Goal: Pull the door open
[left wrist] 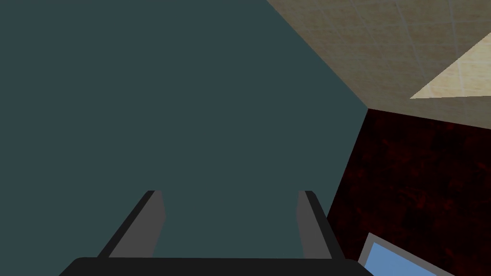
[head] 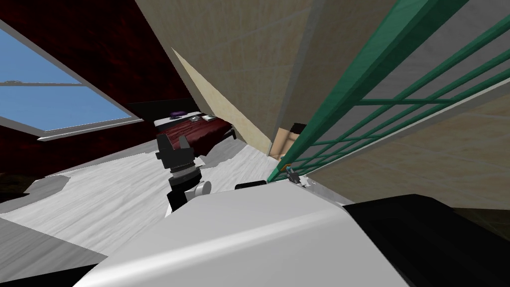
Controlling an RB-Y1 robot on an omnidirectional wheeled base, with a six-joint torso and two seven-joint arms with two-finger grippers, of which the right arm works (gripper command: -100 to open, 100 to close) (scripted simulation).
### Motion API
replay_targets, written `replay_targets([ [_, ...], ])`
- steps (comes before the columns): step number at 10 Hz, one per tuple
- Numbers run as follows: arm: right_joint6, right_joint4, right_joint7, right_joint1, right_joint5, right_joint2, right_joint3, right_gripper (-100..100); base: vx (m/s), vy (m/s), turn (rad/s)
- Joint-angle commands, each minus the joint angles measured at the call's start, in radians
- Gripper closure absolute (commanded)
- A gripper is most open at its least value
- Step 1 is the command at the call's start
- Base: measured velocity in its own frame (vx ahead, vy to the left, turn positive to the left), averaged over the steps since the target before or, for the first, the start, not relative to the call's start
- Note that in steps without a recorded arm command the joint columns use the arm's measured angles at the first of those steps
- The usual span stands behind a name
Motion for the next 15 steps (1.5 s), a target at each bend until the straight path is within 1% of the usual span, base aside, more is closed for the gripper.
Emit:
replay_targets([
  [1, -0.005, -0.001, 0.0, 0.001, 0.0, 0.0, -0.001, 100, -0.015, 0.0, -0.006],
  [2, -0.005, -0.001, 0.0, 0.001, 0.0, 0.0, -0.001, 100, -0.005, 0.0, -0.003],
  [3, -0.008, 0.008, -0.007, 0.0, 0.005, -0.002, 0.009, 100, -0.109, -0.046, 0.135],
  [5, -0.016, 0.015, -0.013, -0.002, 0.009, -0.004, 0.016, 100, -0.163, -0.057, 0.124],
  [13, -0.066, 0.056, -0.048, -0.012, 0.033, -0.017, 0.059, 100, -0.203, -0.072, 0.136],
  [14, -0.055, 0.05, -0.043, -0.009, 0.032, -0.014, 0.058, 100, -0.076, -0.03, 0.033],
  [15, -0.056, 0.056, -0.047, -0.013, 0.034, -0.013, 0.063, 100, -0.116, -0.022, 0.141],
])
